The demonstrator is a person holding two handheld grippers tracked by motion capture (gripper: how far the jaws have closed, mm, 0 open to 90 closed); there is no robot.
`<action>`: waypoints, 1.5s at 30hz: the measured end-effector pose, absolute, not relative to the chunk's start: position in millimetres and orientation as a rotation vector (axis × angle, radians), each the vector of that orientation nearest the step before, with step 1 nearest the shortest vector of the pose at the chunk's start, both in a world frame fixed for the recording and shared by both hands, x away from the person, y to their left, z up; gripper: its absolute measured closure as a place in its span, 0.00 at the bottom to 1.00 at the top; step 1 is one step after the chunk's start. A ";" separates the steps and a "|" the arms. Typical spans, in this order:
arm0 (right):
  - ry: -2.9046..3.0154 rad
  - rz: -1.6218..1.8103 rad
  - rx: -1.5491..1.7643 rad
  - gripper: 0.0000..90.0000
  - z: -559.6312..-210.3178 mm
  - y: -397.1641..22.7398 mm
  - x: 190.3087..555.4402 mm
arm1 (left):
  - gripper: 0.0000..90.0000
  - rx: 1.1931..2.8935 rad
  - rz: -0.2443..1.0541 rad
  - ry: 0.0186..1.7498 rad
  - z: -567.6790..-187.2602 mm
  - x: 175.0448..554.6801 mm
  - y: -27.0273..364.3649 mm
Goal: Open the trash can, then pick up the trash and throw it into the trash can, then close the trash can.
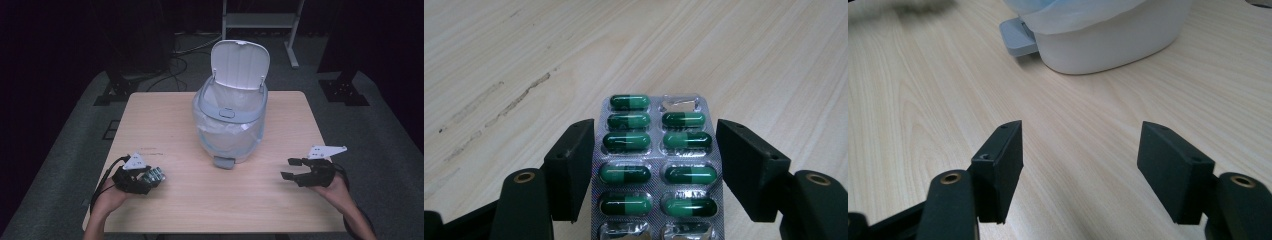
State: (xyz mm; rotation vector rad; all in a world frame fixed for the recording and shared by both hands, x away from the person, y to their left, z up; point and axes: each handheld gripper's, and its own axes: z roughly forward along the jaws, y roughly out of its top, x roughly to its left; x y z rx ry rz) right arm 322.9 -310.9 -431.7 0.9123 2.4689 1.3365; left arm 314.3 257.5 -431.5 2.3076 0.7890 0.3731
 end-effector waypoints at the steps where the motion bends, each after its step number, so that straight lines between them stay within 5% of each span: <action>1: 2.468 1.338 0.910 0.36 -431.8 -310.6 322.9 | 0.37 2.307 0.373 0.789 -430.1 314.2 257.2; 45: 2.506 1.357 0.911 0.32 -428.1 -299.1 335.7 | 0.37 2.327 0.392 0.567 -281.0 358.2 212.1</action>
